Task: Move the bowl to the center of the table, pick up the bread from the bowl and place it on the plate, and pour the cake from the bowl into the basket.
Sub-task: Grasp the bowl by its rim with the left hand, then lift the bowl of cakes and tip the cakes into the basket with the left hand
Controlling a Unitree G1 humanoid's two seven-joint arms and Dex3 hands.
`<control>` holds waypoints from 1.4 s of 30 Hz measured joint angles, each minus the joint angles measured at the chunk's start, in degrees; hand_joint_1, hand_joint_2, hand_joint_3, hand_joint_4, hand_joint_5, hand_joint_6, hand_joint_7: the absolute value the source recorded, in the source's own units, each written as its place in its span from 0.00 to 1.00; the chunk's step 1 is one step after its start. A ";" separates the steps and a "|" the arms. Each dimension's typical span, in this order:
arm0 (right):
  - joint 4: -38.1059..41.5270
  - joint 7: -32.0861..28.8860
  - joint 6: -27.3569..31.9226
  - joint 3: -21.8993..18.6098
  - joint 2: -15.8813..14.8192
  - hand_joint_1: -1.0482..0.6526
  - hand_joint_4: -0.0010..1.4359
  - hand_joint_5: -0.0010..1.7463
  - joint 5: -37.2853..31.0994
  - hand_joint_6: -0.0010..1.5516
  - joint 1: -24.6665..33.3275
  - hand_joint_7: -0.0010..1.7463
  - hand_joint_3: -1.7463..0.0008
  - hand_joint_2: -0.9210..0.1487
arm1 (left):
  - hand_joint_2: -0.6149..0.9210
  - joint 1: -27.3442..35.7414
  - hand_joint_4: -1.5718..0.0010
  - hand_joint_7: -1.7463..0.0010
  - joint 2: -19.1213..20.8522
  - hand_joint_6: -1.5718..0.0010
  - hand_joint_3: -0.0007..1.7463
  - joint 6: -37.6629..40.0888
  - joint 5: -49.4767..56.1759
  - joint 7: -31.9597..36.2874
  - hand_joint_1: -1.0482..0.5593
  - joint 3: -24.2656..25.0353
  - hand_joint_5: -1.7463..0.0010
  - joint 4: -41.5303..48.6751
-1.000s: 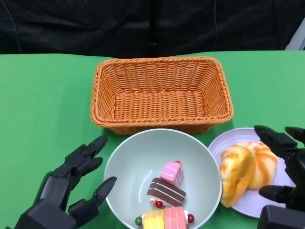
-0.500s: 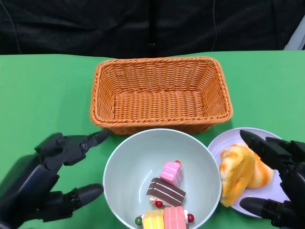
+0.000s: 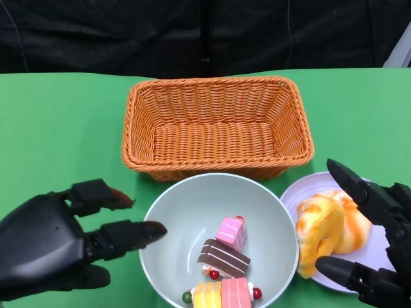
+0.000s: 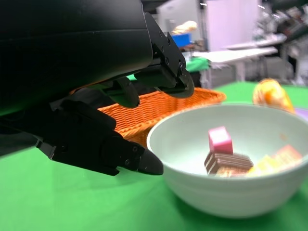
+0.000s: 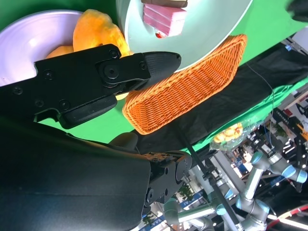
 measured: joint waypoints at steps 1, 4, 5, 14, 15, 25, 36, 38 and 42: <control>-0.01 -0.22 0.02 0.00 0.37 0.37 0.00 0.52 -0.02 0.14 0.01 0.06 0.86 0.00 | 0.87 -1.01 0.71 0.98 0.12 0.60 0.01 -0.97 2.12 1.77 0.41 -0.73 0.73 1.01; -0.06 -0.52 0.13 -0.05 0.87 0.37 0.00 0.54 -0.21 0.14 0.04 0.06 0.85 0.00 | 0.90 -4.41 0.69 0.99 0.46 0.60 0.01 -2.92 8.30 7.88 0.37 -3.44 0.74 3.88; -0.08 -0.55 0.15 -0.04 1.02 0.37 0.00 0.54 -0.43 0.14 0.00 0.06 0.85 0.00 | 0.91 -5.52 0.69 0.99 0.48 0.60 0.01 -3.10 10.44 9.99 0.37 -4.62 0.74 4.84; -0.33 -0.83 0.21 -0.16 2.16 0.37 0.00 0.57 -0.84 0.14 0.02 0.07 0.86 0.00 | 0.97 -14.49 0.72 0.98 0.88 0.56 0.01 -0.01 24.89 25.16 0.35 -18.01 0.70 12.33; -0.40 -0.83 0.23 -0.17 2.32 0.37 0.00 0.57 -0.85 0.14 0.06 0.07 0.86 0.00 | 0.97 -15.86 0.68 0.99 0.92 0.54 0.00 0.57 26.34 26.34 0.34 -19.97 0.74 13.44; -0.92 -0.82 1.09 0.08 2.98 0.37 0.00 0.58 -1.27 0.14 0.42 0.08 0.86 0.00 | 0.90 -26.91 0.45 0.94 -0.71 0.34 0.00 8.29 34.97 39.86 0.41 -37.53 0.65 28.74; -1.39 -1.49 0.86 0.40 4.16 0.38 0.03 0.61 -1.02 0.17 0.75 0.12 0.85 0.00 | 0.99 -32.65 0.40 0.04 -3.41 0.54 0.01 14.21 36.86 61.64 0.49 -49.52 0.00 40.21; -1.37 -1.68 0.72 0.44 4.33 0.38 0.03 0.61 -0.99 0.17 0.69 0.12 0.84 0.00 | 0.99 -32.72 0.39 0.01 -2.07 0.54 0.01 13.97 36.59 62.43 0.51 -49.68 0.00 38.30; -1.23 -1.70 0.66 0.38 4.37 0.37 0.03 0.61 -0.94 0.17 0.57 0.13 0.84 0.00 | 0.99 -32.28 0.38 0.00 1.68 0.53 0.00 12.12 33.27 61.74 0.52 -48.76 0.00 32.25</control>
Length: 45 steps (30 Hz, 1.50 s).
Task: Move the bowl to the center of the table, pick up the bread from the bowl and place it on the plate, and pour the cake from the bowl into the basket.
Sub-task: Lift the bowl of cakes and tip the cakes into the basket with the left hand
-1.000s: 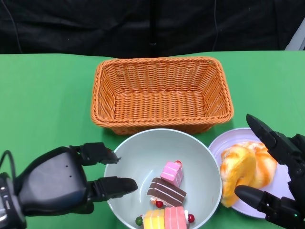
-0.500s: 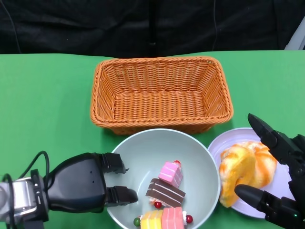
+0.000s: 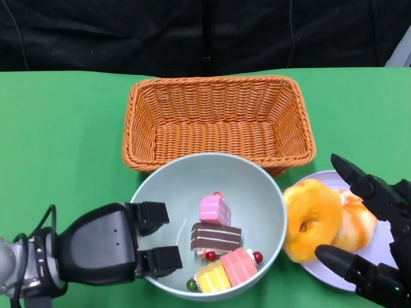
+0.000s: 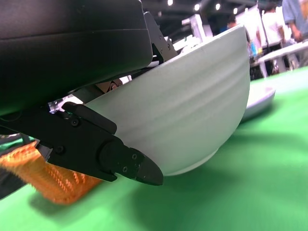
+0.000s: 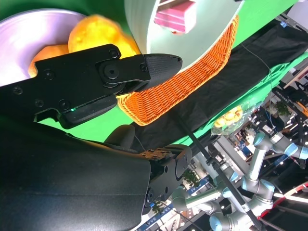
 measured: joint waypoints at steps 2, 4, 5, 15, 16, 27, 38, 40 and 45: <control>0.03 0.00 0.00 -0.06 0.00 0.37 0.03 0.61 0.00 0.17 0.00 0.13 0.84 0.00 | 0.99 0.75 0.38 0.00 1.43 0.53 0.00 -0.85 -2.32 -1.27 0.52 0.88 0.00 -2.51; 0.04 0.00 0.00 -0.07 0.00 0.37 0.03 0.61 0.00 0.17 0.01 0.13 0.84 0.00 | 0.99 1.26 0.38 0.00 2.02 0.53 0.00 -1.03 -3.34 -2.40 0.52 1.42 0.00 -3.82; 0.04 0.00 0.00 -0.07 0.01 0.37 0.03 0.61 0.00 0.17 0.01 0.13 0.84 0.00 | 0.99 1.46 0.38 0.00 2.06 0.53 0.00 -1.05 -3.40 -2.87 0.52 1.58 0.00 -4.04; 0.74 0.01 -0.12 -0.18 -0.10 0.37 0.03 0.62 0.09 0.16 -0.07 0.15 0.84 0.00 | 0.96 12.85 0.37 0.04 7.98 0.51 0.00 -3.31 -15.68 -15.89 0.51 11.71 0.00 -18.00; 0.76 0.01 -0.22 -0.17 -0.10 0.37 0.03 0.62 0.09 0.16 -0.07 0.15 0.84 0.00 | 0.96 13.75 0.37 0.03 8.10 0.51 0.00 -3.28 -16.13 -16.79 0.51 12.70 0.00 -18.81; 1.02 0.00 -0.81 -0.06 -0.10 0.37 0.03 0.62 -0.05 0.15 -0.03 0.17 0.85 0.00 | 0.99 18.41 0.36 0.00 7.93 0.53 0.02 -2.91 -16.86 -19.68 0.53 21.72 0.00 -25.58; 1.05 0.00 -1.46 0.09 -0.11 0.38 0.04 0.61 0.20 0.15 0.20 0.19 0.85 0.00 | 0.97 19.19 0.34 0.00 5.14 0.53 0.05 -4.81 -22.20 -23.61 0.53 27.15 0.00 -26.83; 1.08 0.00 -1.75 0.10 -0.10 0.38 0.04 0.61 0.21 0.15 0.23 0.19 0.85 0.00 | 0.97 19.19 0.34 0.00 4.68 0.52 0.05 -5.32 -22.98 -24.05 0.53 27.74 0.00 -26.93; 1.25 0.79 -1.76 0.33 -0.52 0.39 0.00 0.60 1.09 0.12 0.12 0.21 0.89 0.00 | 0.93 19.15 0.34 0.00 3.02 0.52 0.06 -6.26 -25.87 -27.34 0.54 29.59 0.00 -26.86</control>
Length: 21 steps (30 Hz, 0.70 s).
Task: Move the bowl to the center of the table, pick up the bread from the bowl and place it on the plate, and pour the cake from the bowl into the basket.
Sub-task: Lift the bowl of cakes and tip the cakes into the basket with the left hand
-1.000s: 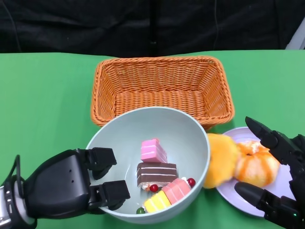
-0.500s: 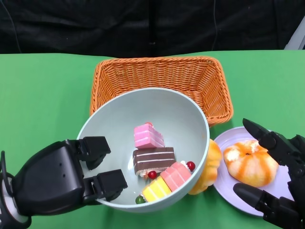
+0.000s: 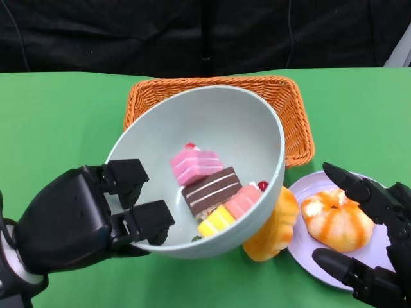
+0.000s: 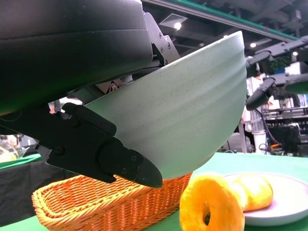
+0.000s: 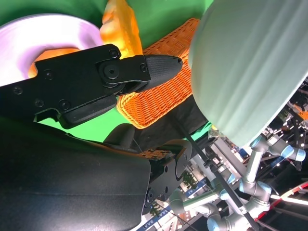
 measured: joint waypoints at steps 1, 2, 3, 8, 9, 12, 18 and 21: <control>0.15 0.47 -0.01 0.09 -0.38 0.39 0.00 0.60 0.01 0.12 -0.12 0.21 0.89 0.00 | 0.78 -0.06 0.34 0.00 -0.35 0.51 0.33 -0.04 -0.08 -0.40 0.54 0.36 0.00 0.02; 0.32 0.90 -0.01 0.22 -0.88 0.39 0.00 0.60 -0.01 0.11 -0.29 0.22 0.90 0.01 | 0.61 -0.14 0.34 0.00 -0.62 0.51 0.62 -0.07 -0.11 -0.93 0.54 0.62 0.00 0.11; 0.46 1.39 -0.01 0.33 -1.41 0.39 0.00 0.60 -0.08 0.11 -0.57 0.22 0.91 0.01 | 0.55 -0.21 0.34 0.00 -0.97 0.51 0.71 -0.15 -0.12 -1.30 0.54 0.89 0.00 0.27; 0.95 3.12 0.11 1.55 -2.58 0.39 0.00 0.60 -1.45 0.11 -1.77 0.24 0.95 0.02 | 0.49 -0.77 0.34 0.00 -2.80 0.50 0.84 -0.75 -1.86 -3.13 0.55 1.69 0.00 1.84; 1.07 3.31 0.18 1.68 -2.70 0.39 0.00 0.59 -1.65 0.11 -1.92 0.24 0.95 0.02 | 0.50 -1.03 0.34 0.00 -3.41 0.50 0.85 -0.88 -2.43 -3.62 0.55 1.73 0.00 2.35; 1.44 3.47 0.22 1.87 -2.99 0.38 0.00 0.59 -2.60 0.11 -2.43 0.25 0.96 0.02 | 0.52 -1.84 0.34 0.00 -4.70 0.49 0.86 -1.30 -4.45 -5.24 0.56 1.79 0.00 3.84; 2.98 4.46 0.16 2.87 -4.97 0.38 0.00 0.61 -4.31 0.11 -3.69 0.26 0.96 0.00 | 0.55 -5.60 0.33 0.00 -8.50 0.48 0.89 -1.28 -13.58 -12.94 0.56 1.80 0.00 7.92; 4.32 4.37 0.01 3.41 -5.59 0.39 0.01 0.60 -4.87 0.12 -4.04 0.27 0.97 0.00 | 0.53 -6.20 0.34 0.00 -10.39 0.47 0.92 0.03 -19.81 -18.92 0.58 1.77 0.00 8.95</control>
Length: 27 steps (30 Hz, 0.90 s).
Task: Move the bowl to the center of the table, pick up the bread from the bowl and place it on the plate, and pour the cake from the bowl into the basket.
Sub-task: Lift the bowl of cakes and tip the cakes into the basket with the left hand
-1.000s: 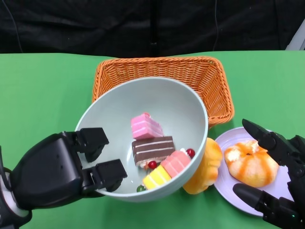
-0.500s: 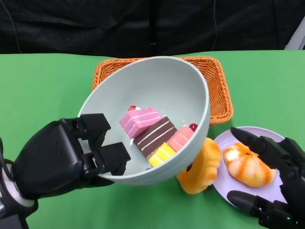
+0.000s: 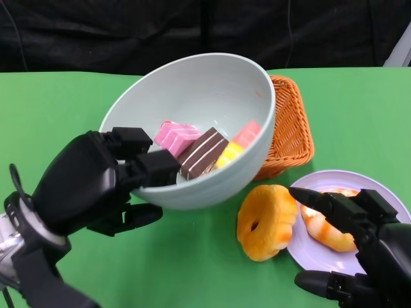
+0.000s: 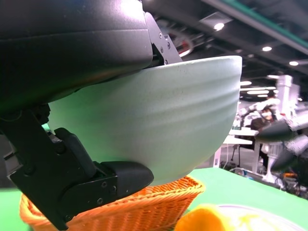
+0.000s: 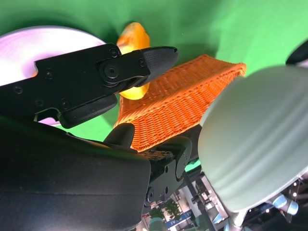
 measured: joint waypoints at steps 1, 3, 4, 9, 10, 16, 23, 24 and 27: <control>0.63 -0.08 -0.21 0.28 -0.09 0.39 0.01 0.59 -0.05 0.12 -0.13 0.27 0.98 0.00 | 0.53 -0.35 0.34 0.00 -0.73 0.47 0.92 0.55 -2.41 -2.23 0.58 -0.02 0.00 0.48; 1.65 -0.32 -0.73 0.57 -0.12 0.40 0.01 0.58 -0.12 0.12 -0.35 0.27 0.98 0.00 | 0.52 -1.01 0.34 0.00 -2.09 0.48 0.94 2.02 -7.02 -6.58 0.59 -0.02 0.00 0.90; 2.08 -0.36 -0.80 0.75 -0.13 0.40 0.01 0.58 -0.34 0.12 -0.56 0.27 0.99 0.00 | 0.52 -1.47 0.34 0.00 -3.08 0.48 0.95 3.34 -10.09 -9.12 0.59 0.00 0.00 1.00; 3.15 -0.73 -1.04 1.81 -0.14 0.40 0.00 0.56 -1.15 0.12 -1.80 0.27 0.99 0.01 | 0.51 -4.44 0.35 0.02 -9.43 0.47 0.99 12.27 -21.36 -19.01 0.57 0.13 0.00 1.30; 3.33 -0.77 -1.03 2.01 -0.14 0.40 0.00 0.56 -1.31 0.12 -1.96 0.26 0.99 0.00 | 0.51 -5.05 0.35 0.02 -10.95 0.46 0.98 13.76 -23.24 -20.57 0.57 0.22 0.00 1.60; 4.28 -0.57 -0.25 3.23 -0.15 0.40 0.00 0.54 -3.54 0.12 -3.29 0.25 1.00 0.00 | 0.53 -6.65 0.35 0.05 -21.12 0.42 0.98 24.91 -33.31 -25.99 0.56 1.91 0.00 2.55; 5.17 0.12 1.10 5.19 -0.18 0.39 0.00 0.53 -5.67 0.11 -4.79 0.24 1.00 0.01 | 0.52 -9.13 0.34 0.04 -30.93 0.41 0.98 35.17 -40.50 -26.56 0.52 6.78 0.00 5.77; 5.26 0.29 1.21 5.45 -0.18 0.38 0.00 0.52 -5.93 0.11 -5.05 0.24 1.00 0.02 | 0.52 -9.67 0.34 0.04 -32.53 0.40 0.97 36.45 -41.84 -26.35 0.51 7.67 0.00 6.60; 5.28 0.57 1.89 5.80 -0.19 0.38 0.00 0.51 -6.97 0.10 -5.49 0.23 1.00 0.01 | 0.52 -10.88 0.33 0.02 -36.29 0.42 0.99 39.75 -45.20 -25.82 0.53 10.57 0.00 8.59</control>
